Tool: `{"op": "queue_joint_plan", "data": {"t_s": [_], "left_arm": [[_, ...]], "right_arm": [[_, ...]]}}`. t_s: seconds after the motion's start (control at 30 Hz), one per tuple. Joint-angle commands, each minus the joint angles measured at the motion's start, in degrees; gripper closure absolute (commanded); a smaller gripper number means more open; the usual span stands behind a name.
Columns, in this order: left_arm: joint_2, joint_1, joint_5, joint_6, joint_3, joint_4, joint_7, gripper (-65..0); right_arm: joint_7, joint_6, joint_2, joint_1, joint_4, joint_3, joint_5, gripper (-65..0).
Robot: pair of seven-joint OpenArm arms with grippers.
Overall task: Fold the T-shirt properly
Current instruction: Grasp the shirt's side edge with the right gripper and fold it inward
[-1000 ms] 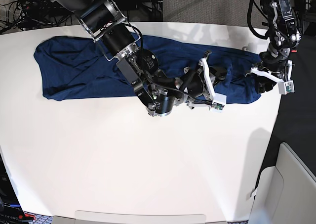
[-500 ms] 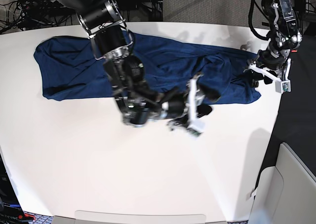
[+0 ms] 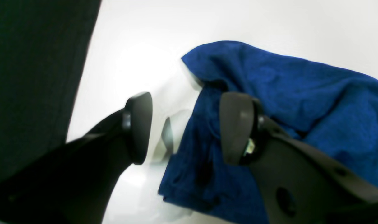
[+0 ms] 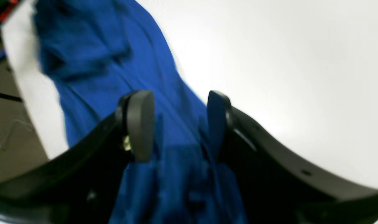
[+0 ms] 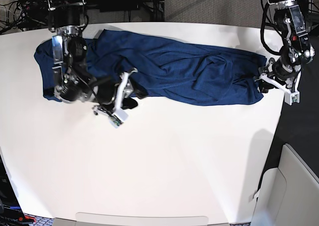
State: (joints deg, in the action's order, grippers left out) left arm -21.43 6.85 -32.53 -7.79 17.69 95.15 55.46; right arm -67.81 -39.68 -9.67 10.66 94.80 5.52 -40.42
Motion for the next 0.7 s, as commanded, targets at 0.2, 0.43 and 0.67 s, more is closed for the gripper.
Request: {"op": "queue_joint_plan", "data": {"t_s": [0.2,0.43,0.67], "left_arm": [[-0.77,-0.57,-0.56,-0.16,-2.88,-0.34,-0.03,-34.0],[-0.68,-0.57,-0.56,-0.16,-3.93,-2.54,1.55,-34.0],[-0.68,-0.65,-0.56,-0.16,-3.93,-7.64,2.60,-34.0]], "right_arm": [[1.39,-0.32,-4.17,-3.05,6.51,-4.07,-1.38,-28.0],[1.39,-0.32,-5.23,-4.63,7.39,-6.00,-2.70,-28.0],[1.39,-0.32,-5.93,-6.22,7.39,-9.34,-5.77,-28.0]]}}
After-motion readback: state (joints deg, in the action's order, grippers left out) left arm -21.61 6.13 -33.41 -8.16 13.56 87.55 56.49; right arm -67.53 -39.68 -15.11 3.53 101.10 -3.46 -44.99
